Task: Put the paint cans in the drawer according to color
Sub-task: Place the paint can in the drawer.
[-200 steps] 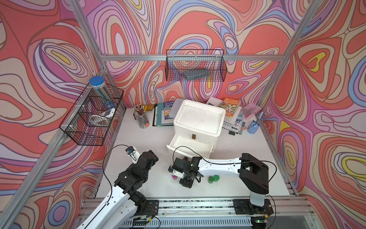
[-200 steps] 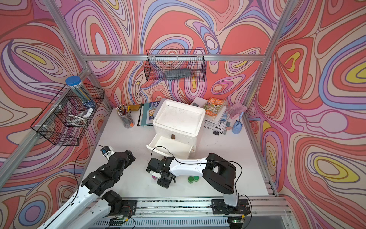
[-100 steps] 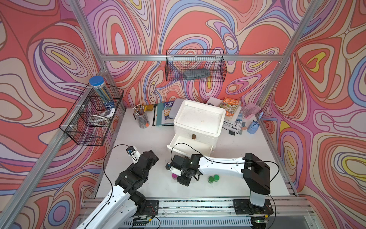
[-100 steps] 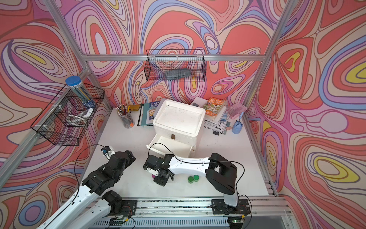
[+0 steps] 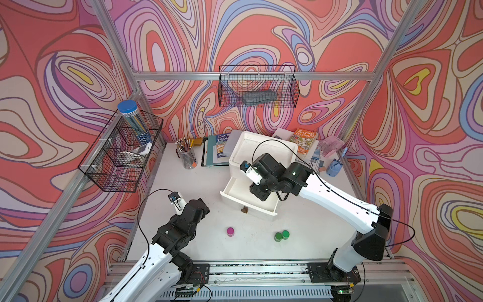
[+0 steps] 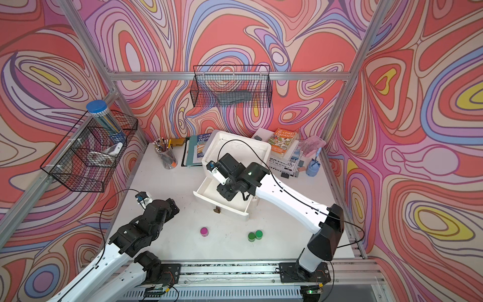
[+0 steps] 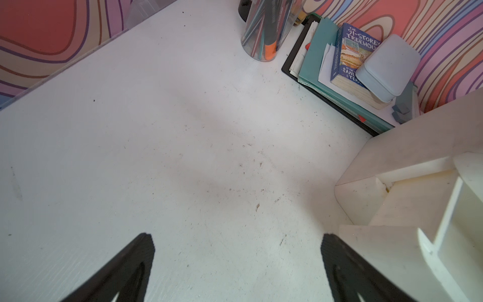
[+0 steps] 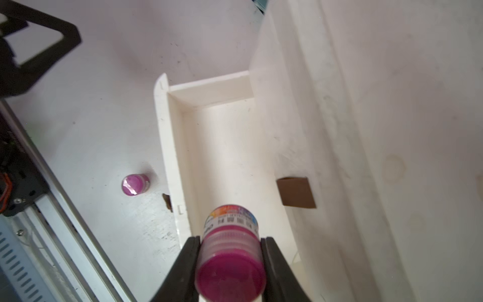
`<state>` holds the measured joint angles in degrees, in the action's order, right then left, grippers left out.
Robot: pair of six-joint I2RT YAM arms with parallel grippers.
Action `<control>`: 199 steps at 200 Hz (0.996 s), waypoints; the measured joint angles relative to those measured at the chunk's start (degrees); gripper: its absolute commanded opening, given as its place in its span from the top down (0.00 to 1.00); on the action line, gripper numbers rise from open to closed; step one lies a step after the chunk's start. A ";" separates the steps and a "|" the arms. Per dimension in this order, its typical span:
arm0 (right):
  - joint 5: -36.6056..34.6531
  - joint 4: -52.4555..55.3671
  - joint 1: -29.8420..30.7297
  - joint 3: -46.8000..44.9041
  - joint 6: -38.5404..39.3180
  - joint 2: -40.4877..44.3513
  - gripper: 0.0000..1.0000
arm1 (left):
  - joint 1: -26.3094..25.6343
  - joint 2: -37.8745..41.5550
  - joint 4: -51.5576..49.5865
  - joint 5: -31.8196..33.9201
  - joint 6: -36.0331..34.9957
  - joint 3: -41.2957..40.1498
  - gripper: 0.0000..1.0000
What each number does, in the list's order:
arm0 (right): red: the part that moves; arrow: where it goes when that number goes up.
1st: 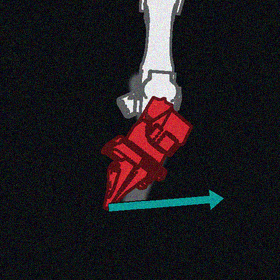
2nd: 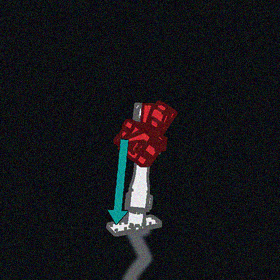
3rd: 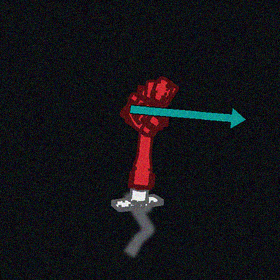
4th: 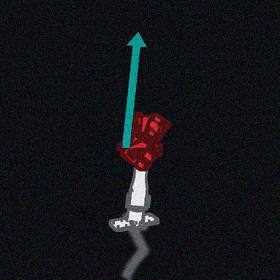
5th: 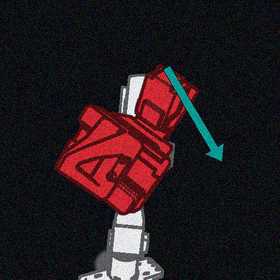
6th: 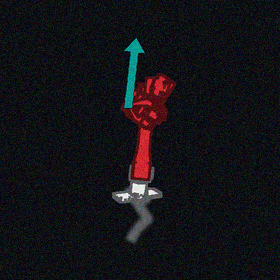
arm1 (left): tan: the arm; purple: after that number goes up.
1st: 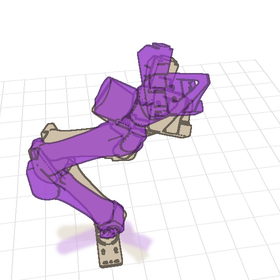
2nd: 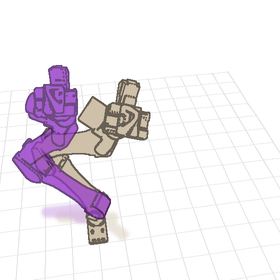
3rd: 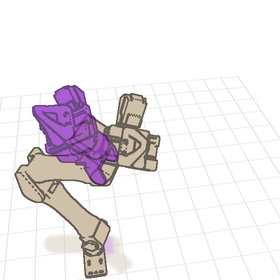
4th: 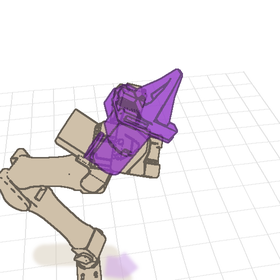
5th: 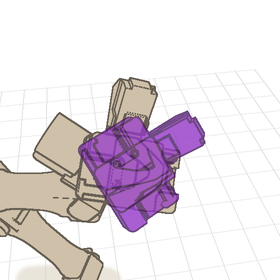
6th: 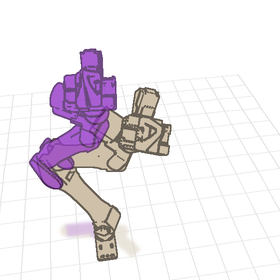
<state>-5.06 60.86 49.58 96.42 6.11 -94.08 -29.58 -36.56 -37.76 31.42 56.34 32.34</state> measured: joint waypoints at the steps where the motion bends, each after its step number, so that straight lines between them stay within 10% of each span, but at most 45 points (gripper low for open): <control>1: -0.09 0.24 -0.15 0.00 0.13 -0.07 0.80 | 0.00 0.00 0.00 0.00 -0.02 0.00 0.02; 128: 0.48 -1.51 -1.22 -7.34 10.91 -7.87 0.75 | 0.02 1.75 -0.02 -0.31 -1.90 0.02 0.02; 199: 0.94 -4.85 -1.57 -9.44 13.70 -10.40 0.43 | 0.02 2.38 -0.07 -0.66 -2.99 0.02 0.02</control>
<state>-4.12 56.01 48.01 86.98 19.81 -104.49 -29.56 -34.17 -37.82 30.76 53.34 32.36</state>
